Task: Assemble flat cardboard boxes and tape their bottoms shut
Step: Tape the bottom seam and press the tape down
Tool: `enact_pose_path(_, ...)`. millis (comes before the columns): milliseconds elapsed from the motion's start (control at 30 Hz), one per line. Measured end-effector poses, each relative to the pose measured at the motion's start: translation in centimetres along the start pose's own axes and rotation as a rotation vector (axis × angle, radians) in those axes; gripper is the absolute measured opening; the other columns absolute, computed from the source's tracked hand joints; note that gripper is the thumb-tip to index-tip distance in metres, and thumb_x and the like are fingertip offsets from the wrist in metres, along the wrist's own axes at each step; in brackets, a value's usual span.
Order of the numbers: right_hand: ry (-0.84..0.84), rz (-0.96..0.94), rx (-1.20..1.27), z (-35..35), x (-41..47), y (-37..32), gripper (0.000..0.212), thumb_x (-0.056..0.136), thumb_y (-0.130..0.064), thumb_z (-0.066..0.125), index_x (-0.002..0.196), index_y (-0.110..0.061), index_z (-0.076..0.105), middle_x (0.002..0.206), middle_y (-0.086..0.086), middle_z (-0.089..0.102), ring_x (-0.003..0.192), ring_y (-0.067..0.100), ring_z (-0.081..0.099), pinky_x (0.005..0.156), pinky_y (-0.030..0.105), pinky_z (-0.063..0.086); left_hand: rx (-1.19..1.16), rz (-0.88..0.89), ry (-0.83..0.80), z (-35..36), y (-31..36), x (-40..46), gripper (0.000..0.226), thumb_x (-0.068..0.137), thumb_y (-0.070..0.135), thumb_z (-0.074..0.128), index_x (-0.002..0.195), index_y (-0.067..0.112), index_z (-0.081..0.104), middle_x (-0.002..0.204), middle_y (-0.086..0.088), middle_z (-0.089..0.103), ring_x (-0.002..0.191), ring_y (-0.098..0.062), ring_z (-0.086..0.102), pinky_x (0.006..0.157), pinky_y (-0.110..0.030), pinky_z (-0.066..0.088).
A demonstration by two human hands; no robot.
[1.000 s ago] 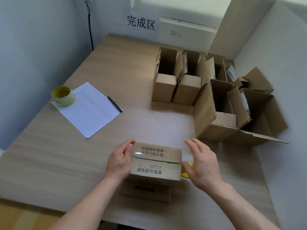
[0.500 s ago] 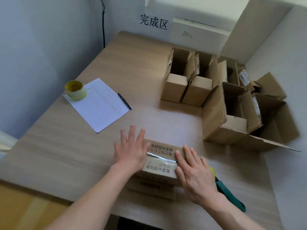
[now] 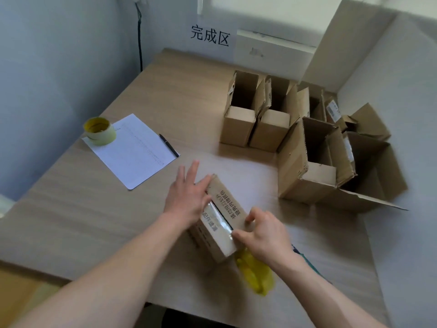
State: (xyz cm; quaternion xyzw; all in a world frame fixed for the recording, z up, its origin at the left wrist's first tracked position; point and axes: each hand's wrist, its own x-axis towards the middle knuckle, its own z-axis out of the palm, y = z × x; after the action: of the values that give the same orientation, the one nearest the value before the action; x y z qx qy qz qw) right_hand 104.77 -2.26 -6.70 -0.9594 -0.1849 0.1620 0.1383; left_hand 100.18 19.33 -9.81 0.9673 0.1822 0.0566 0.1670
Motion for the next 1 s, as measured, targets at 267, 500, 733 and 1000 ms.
enact_pose_path(267, 0.022, 0.324, 0.469, 2.7, -0.5, 0.7, 0.063, 0.059, -0.068, 0.074, 0.090, -0.023, 0.043, 0.092, -0.007, 0.066, 0.084, 0.016, 0.062, 0.068, 0.035, 0.048, -0.645, -0.451, 0.197, 1.0, 5.9, -9.8, 0.058, 0.059, 0.074, 0.064, 0.096, 0.037, 0.040, 0.096, 0.016, 0.045, 0.076, -0.003, 0.053, 0.066, -0.031, 0.046)
enact_pose_path(500, 0.041, -0.068, 0.283, 2.2, 0.8, 1.3, 0.076, 0.080, -0.067, 0.058, 0.143, -0.050, 0.020, 0.134, -0.004, 0.047, 0.120, 0.020, 0.052, 0.095, 0.041, 0.047, -0.895, -0.577, -0.219, 4.1, 7.9, -14.0, 0.043, 0.063, 0.041, 0.084, 0.084, 0.018, 0.055, 0.076, -0.002, 0.068, 0.070, -0.016, 0.063, 0.069, -0.039, 0.052)
enact_pose_path(733, -0.009, -0.075, 0.401, 3.5, 2.6, 1.3, 0.070, 0.086, -0.060, 0.058, 0.143, -0.054, 0.018, 0.134, -0.001, 0.053, 0.120, 0.019, 0.053, 0.099, 0.043, 0.047, -1.204, -0.686, -0.113, 5.1, 8.8, -13.8, 0.018, 0.084, 0.009, 0.071, 0.098, 0.015, 0.060, 0.057, -0.005, 0.061, 0.051, -0.016, 0.048, 0.051, -0.027, 0.039)
enact_pose_path(1000, -0.073, -0.149, 0.623, 2.7, 2.7, 3.6, 0.062, 0.094, -0.053, 0.053, 0.143, -0.061, 0.017, 0.133, -0.007, 0.054, 0.115, 0.013, 0.057, 0.094, 0.035, 0.047, -0.942, -0.666, -0.107, 6.3, 8.3, -11.9, 0.015, 0.085, 0.015, 0.072, 0.070, 0.014, 0.071, 0.070, 0.001, 0.071, 0.066, -0.015, 0.063, 0.063, -0.024, 0.047)
